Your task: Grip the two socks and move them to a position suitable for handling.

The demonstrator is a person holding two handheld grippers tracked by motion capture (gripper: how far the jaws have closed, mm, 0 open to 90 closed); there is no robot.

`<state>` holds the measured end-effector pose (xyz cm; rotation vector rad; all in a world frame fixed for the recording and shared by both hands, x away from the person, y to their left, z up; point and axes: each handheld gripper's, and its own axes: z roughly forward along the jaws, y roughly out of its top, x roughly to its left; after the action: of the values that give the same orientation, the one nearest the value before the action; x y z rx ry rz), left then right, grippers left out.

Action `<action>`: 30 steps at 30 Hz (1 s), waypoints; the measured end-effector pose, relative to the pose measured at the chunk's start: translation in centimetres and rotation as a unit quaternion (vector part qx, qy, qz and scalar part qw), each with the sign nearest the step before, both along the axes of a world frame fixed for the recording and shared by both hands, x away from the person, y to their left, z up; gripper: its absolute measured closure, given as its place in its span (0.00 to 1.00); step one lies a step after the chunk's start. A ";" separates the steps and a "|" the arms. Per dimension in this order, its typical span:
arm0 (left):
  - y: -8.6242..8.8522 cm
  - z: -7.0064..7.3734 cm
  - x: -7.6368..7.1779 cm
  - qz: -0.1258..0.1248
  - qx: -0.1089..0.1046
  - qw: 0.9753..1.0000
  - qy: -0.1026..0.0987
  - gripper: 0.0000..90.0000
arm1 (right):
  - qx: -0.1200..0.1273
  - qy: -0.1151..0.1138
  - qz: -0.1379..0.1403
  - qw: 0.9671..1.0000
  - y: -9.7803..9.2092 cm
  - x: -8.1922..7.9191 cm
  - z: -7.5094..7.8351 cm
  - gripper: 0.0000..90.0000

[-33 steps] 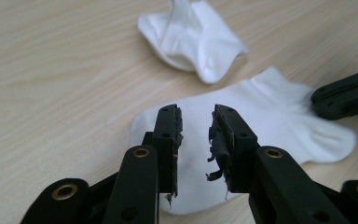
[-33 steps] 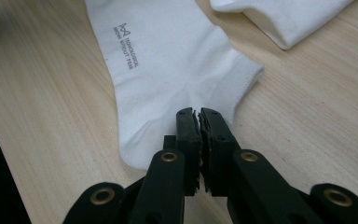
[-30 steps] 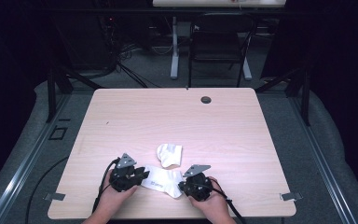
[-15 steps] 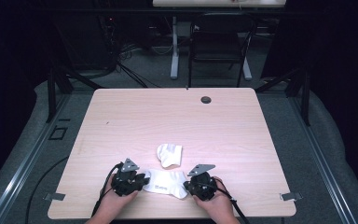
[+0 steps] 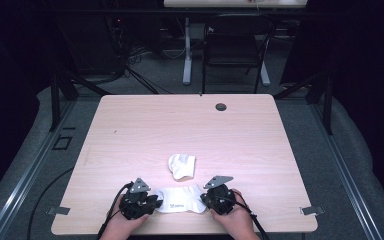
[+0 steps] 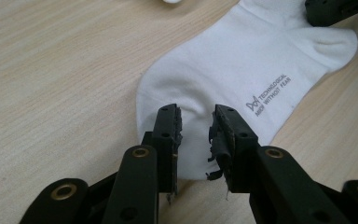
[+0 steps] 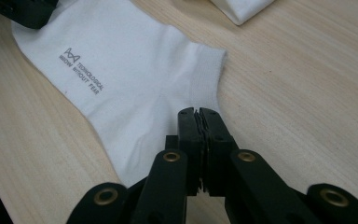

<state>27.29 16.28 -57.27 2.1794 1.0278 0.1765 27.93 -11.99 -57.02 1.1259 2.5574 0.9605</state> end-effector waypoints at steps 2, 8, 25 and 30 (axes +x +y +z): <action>0.0 0.1 0.1 -0.007 -0.002 1.000 0.000 0.77 | -0.002 0.001 0.000 1.000 0.0 0.0 0.0 0.97; 0.1 0.8 0.3 -0.002 -0.016 1.000 -0.018 0.73 | 0.013 -0.004 -0.005 1.000 -0.1 0.0 0.5 0.91; 2.2 1.5 2.5 0.036 -0.031 0.998 -0.044 0.71 | 0.047 -0.045 -0.034 0.997 5.1 7.4 2.5 0.77; 2.4 1.4 2.7 0.035 -0.031 0.998 -0.043 0.71 | 0.041 -0.039 -0.048 0.997 6.7 9.4 1.8 0.73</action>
<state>29.96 18.71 -55.87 2.0632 1.0478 0.2653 37.33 -5.30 -55.26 1.1965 2.3982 1.0737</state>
